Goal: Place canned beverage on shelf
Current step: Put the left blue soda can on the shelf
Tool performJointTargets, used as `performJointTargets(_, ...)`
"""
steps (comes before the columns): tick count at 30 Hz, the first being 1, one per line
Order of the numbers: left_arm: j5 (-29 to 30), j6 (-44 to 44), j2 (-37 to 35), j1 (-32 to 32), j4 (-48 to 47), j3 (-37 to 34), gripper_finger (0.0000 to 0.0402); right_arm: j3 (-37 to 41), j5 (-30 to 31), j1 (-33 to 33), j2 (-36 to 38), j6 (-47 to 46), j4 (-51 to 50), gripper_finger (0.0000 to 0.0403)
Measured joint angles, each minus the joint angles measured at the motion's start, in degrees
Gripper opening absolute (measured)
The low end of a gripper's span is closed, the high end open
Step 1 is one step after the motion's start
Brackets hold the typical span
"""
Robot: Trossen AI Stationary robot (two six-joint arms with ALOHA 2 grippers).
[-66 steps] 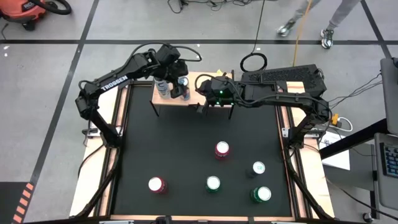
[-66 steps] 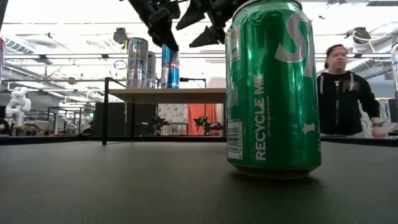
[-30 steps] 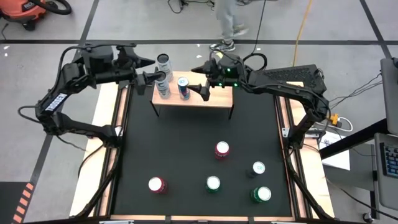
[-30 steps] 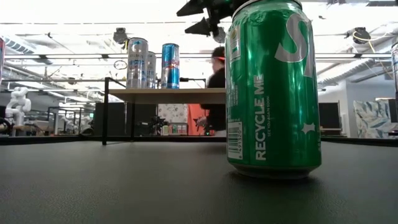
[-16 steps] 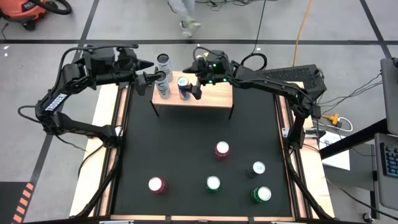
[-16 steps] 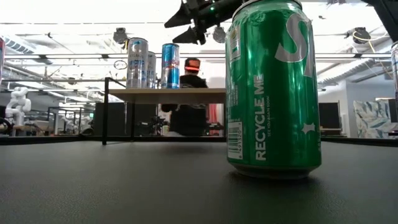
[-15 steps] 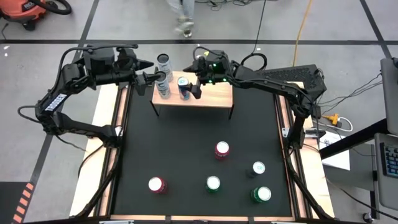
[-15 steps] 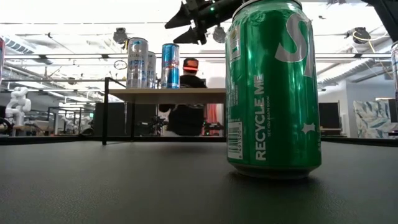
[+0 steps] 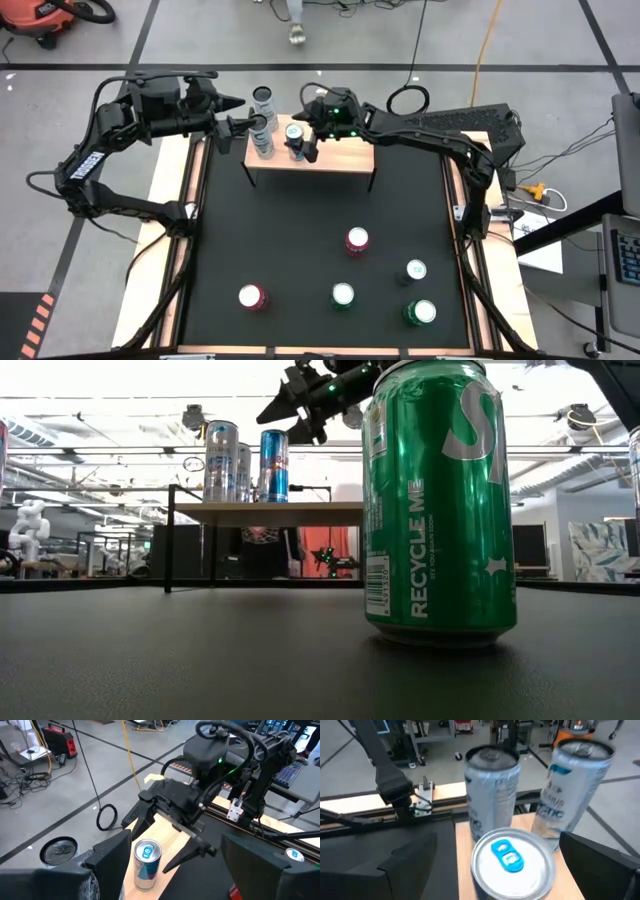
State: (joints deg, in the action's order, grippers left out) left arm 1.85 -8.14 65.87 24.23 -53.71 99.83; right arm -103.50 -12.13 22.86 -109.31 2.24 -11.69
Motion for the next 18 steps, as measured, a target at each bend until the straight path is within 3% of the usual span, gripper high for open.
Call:
performJointTargets(8, 0.4, -0.4, 0.0, 0.0, 0.1, 0.0, 0.031, 0.0, 2.9, 0.0, -1.2, 0.7, -0.3, 0.0395)
performJointTargets(18, 0.9, -0.6, 0.0, 0.0, 0.1, 0.0, 0.031, 0.0, 1.4, 0.0, -1.1, 1.4, -0.9, 0.0387)
